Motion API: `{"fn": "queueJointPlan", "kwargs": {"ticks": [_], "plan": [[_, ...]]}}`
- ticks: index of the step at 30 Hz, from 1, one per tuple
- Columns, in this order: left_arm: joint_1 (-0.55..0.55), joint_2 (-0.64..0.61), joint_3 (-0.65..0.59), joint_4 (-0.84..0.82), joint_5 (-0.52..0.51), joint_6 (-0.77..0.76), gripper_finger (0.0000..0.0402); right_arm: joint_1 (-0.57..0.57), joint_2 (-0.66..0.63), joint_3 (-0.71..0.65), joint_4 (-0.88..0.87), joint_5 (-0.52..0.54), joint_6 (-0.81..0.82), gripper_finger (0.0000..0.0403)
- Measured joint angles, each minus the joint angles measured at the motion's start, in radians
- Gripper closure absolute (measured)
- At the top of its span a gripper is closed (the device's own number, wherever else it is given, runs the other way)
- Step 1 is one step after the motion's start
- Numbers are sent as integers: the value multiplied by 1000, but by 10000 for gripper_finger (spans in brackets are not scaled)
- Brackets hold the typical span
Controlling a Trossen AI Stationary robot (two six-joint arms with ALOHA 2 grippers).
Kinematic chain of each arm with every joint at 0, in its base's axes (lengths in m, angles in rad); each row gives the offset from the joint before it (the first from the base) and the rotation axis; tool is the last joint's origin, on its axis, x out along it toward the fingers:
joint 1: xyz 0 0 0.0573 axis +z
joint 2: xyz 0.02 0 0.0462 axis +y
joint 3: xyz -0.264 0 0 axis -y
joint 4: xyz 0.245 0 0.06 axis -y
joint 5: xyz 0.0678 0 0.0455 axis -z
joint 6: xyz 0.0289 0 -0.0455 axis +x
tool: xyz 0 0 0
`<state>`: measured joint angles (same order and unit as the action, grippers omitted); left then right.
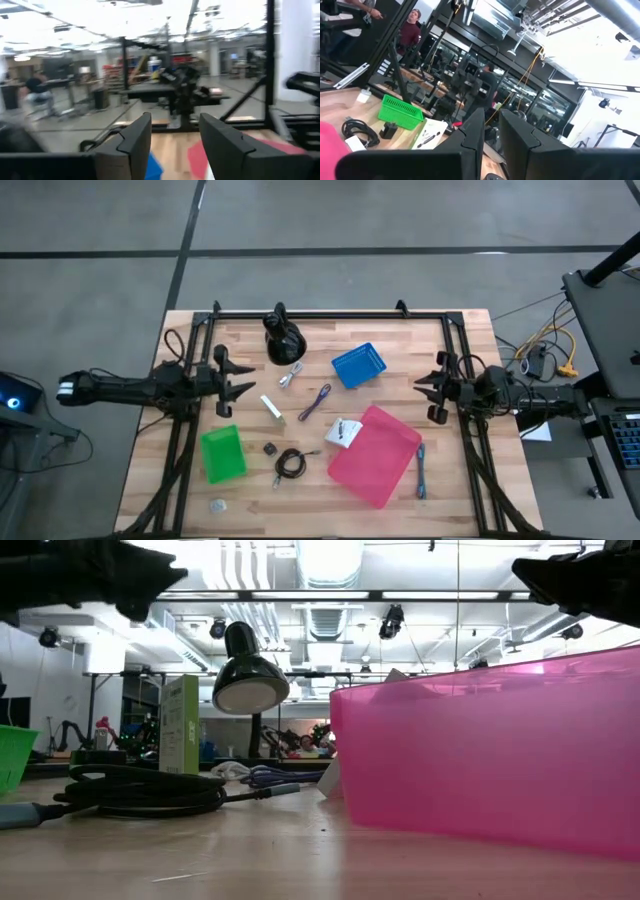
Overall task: Pick and place items into bin
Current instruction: Put the left white card reader box into the green bin
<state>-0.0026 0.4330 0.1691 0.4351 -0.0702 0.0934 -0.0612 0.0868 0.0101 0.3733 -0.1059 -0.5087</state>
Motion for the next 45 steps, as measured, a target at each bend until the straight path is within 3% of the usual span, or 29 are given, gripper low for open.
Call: {"fn": "queueJointPlan", "kwargs": {"ticks": [7,12,27,38,45], "plan": [[0,65,70,-103,62,43,248,0,0,0,-2,0,1,355],[1,123,121,-154,63,128,248,0,1,0,-3,0,4,355],[-33,281,286,-284,69,182,249,0,7,0,-10,0,8,355],[-113,449,445,-530,60,178,249,0,7,0,-10,0,11,355],[-160,548,609,-774,-21,159,249,0,7,0,-10,0,11,355]]}}
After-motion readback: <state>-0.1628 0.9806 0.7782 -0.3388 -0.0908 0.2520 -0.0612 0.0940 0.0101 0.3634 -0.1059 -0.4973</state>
